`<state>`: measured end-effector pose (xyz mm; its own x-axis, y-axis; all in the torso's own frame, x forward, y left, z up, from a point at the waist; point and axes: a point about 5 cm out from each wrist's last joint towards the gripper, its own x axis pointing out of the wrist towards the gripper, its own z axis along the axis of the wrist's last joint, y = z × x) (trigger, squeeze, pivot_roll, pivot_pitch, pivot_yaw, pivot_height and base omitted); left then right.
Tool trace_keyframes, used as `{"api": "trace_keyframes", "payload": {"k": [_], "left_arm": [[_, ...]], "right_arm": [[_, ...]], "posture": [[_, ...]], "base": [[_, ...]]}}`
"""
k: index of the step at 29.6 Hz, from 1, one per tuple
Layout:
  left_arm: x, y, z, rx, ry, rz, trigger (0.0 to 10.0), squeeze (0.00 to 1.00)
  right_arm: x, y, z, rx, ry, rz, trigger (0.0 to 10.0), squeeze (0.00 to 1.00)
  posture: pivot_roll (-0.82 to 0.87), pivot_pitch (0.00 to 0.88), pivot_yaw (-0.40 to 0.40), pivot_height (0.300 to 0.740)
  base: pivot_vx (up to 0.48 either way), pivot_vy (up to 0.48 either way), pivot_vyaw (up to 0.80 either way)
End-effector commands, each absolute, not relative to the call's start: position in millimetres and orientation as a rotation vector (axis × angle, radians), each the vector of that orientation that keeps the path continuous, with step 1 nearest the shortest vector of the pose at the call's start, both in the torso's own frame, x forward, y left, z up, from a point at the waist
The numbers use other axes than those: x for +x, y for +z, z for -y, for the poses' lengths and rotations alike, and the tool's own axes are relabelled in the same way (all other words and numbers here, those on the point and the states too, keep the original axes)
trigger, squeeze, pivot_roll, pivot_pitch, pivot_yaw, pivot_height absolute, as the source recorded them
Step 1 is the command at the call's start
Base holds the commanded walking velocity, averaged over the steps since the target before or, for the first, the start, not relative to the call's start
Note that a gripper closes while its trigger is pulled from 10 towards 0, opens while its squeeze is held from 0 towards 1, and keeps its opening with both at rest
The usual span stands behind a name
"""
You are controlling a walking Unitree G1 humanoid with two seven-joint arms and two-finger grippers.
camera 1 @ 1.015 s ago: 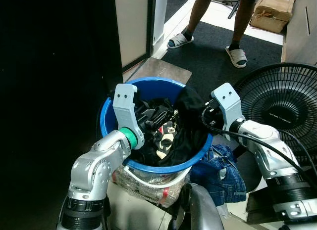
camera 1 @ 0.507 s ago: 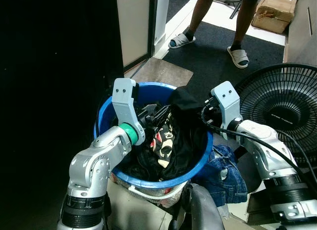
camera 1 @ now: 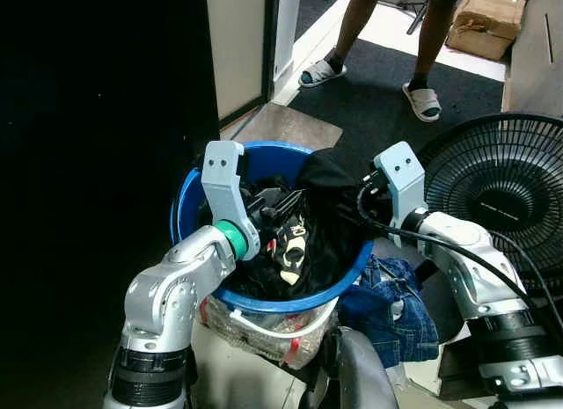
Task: Clothes washing
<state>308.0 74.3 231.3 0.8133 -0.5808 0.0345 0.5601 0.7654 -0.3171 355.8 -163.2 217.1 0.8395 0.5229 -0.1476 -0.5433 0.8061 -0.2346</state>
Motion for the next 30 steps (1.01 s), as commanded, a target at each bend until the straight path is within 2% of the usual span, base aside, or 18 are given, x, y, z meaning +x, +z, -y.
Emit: {"api": "trace_keyframes", "payload": {"k": [1,2,4,6,30], "left_arm": [[304.3,229.6,-72.7,-0.324,-0.631,-0.077,10.0,0.00],[304.3,229.7,-72.7,-0.325,-0.631,-0.077,10.0,0.00],[304.4,229.7,-72.6,-0.325,-0.630,-0.077,10.0,0.00],[304.7,229.9,-72.9,-0.326,-0.628,-0.076,10.0,0.00],[305.0,231.3,-73.7,-0.326,-0.622,-0.076,10.0,0.00]], "right_arm": [[354.9,220.6,165.3,-0.265,0.565,-0.070,10.0,0.62],[355.1,219.7,165.5,-0.267,0.564,-0.077,10.0,0.00],[355.2,218.3,165.5,-0.269,0.564,-0.083,10.0,0.00],[354.4,214.3,166.0,-0.269,0.565,-0.100,0.0,0.00],[353.1,205.6,168.4,-0.231,0.566,-0.137,0.0,0.00]], "posture": [[0.06,0.243,-0.012,0.561],[0.06,0.243,-0.012,0.561],[0.07,0.243,-0.013,0.561],[0.07,0.243,-0.013,0.561],[0.07,0.244,-0.010,0.561]], "base": [[0.000,0.000,0.00],[0.000,0.000,0.00],[0.000,0.000,0.00],[0.000,0.000,0.00],[0.000,0.000,0.00]]}}
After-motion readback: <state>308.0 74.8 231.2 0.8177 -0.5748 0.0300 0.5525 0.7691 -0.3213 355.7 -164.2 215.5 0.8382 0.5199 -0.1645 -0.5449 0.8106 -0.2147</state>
